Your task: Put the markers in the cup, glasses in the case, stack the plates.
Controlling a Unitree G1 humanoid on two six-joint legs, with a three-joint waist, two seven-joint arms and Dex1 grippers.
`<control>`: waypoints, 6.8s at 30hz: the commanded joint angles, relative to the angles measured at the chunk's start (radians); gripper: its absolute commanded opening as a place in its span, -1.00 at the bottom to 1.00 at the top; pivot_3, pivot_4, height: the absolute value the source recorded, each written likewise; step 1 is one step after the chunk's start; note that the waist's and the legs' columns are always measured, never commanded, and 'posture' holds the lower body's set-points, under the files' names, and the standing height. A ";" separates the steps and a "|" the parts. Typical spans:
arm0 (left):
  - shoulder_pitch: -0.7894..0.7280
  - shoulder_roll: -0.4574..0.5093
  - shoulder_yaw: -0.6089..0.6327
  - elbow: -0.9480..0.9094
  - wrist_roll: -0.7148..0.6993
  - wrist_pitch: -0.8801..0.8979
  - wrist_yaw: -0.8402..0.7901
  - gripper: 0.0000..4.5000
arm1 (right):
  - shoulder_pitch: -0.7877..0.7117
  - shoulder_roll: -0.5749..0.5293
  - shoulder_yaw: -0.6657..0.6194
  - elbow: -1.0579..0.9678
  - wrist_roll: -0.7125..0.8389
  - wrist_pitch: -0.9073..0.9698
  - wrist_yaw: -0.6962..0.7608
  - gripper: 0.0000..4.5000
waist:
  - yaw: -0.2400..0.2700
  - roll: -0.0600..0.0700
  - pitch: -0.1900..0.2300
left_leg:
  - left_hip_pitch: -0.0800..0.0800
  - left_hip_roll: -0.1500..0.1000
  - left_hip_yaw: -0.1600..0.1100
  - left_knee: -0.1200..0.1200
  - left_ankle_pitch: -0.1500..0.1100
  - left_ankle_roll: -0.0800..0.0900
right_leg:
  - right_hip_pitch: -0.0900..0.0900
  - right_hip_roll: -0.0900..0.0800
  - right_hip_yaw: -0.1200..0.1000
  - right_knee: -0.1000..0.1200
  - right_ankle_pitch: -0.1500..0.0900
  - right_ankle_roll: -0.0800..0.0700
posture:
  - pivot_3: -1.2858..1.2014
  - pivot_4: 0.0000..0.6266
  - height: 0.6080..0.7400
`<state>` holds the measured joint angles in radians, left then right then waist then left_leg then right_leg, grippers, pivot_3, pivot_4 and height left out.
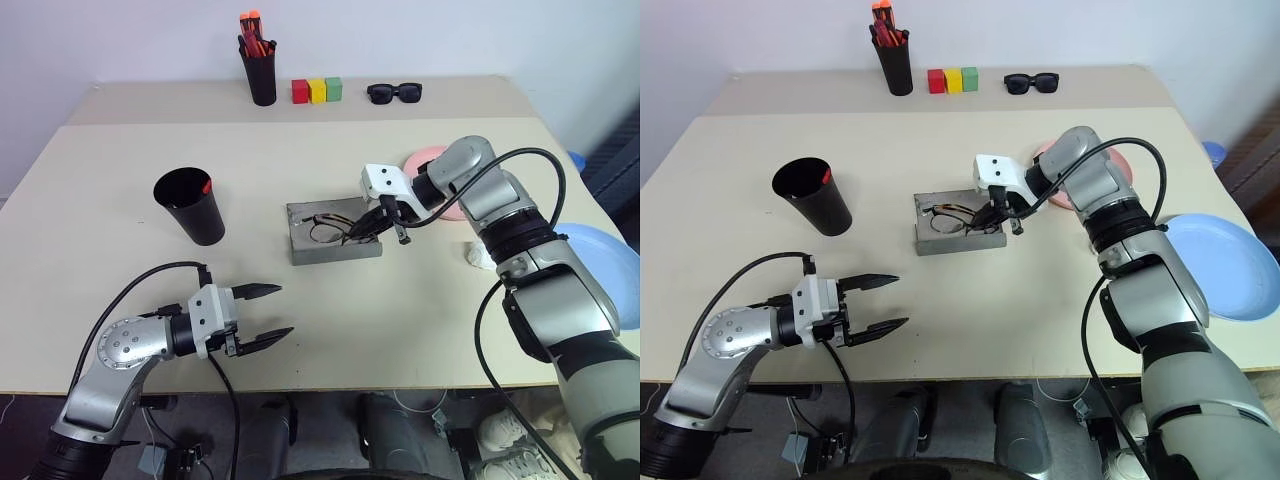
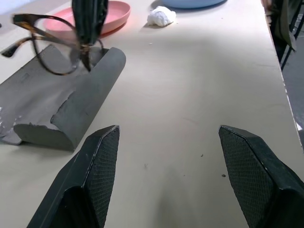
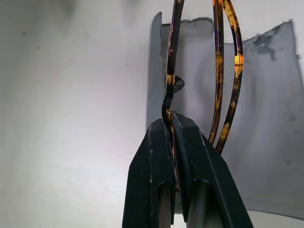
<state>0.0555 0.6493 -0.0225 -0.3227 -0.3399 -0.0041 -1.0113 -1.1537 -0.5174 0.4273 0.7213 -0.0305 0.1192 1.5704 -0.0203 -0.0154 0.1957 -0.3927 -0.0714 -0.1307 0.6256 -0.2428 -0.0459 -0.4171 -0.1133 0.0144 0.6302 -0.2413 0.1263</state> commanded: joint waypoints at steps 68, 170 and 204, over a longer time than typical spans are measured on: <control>-0.283 -0.050 0.165 -0.038 -0.283 0.334 0.198 0.51 | 0.782 0.004 -0.515 -0.826 0.197 0.198 -0.857 0.99 | 0.004 0.000 -0.001 | 0.000 0.000 0.004 0.003 0.001 -0.001 | 0.001 0.001 0.004 0.001 0.000 0.000 | 0.03 -0.52 1.00; -1.187 -0.349 -0.280 1.023 0.477 0.445 -0.275 -0.96 | 1.052 -0.177 -0.774 -1.035 0.581 0.288 -0.778 1.00 | 0.004 -0.003 0.001 | 0.001 -0.001 0.003 0.007 0.000 0.000 | 0.006 0.001 0.003 0.001 0.002 0.007 | 0.03 -0.52 1.00; -0.815 -0.422 -0.159 0.346 0.052 0.462 -0.054 0.98 | 0.989 -0.295 -0.817 -0.759 0.362 0.411 -1.001 1.00 | 0.006 0.000 -0.002 | 0.003 -0.001 0.003 0.008 0.000 0.000 | 0.008 0.000 0.004 0.000 0.003 0.007 | 0.03 -0.52 1.00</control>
<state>-0.7502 0.2278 -0.1707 0.0565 -0.2749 0.4867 -1.0582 -0.1653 -0.7835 -0.3406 -0.0138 0.3203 0.5171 0.5602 -0.0139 -0.0153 0.1941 -0.3901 -0.0728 -0.1272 0.6333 -0.2425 -0.0455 -0.4092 -0.1131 0.0186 0.6307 -0.2388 0.1329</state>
